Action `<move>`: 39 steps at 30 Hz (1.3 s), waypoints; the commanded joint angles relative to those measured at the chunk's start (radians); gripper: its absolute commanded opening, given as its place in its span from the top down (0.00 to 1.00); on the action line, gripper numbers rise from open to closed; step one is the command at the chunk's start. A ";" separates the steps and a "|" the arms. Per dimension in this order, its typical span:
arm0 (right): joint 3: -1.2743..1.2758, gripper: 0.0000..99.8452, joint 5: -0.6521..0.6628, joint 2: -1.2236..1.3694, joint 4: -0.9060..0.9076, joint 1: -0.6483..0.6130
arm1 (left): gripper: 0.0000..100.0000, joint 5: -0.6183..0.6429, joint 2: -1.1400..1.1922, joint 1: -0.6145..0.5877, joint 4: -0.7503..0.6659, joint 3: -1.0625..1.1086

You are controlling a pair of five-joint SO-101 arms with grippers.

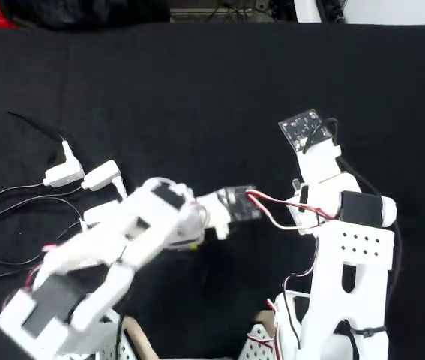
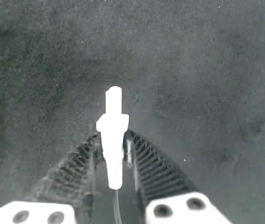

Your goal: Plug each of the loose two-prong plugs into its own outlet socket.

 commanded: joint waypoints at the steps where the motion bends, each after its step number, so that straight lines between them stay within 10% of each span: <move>1: -0.054 0.99 0.008 -0.005 -0.014 0.011 | 0.88 -0.057 0.075 -0.062 0.021 -0.081; 12: -0.051 0.99 0.008 -0.005 -0.014 0.009 | 0.87 -0.089 0.012 -0.099 0.278 -0.300; 39: -0.048 0.99 0.008 -0.005 -0.014 0.009 | 0.78 -0.293 0.012 -0.225 0.276 -0.438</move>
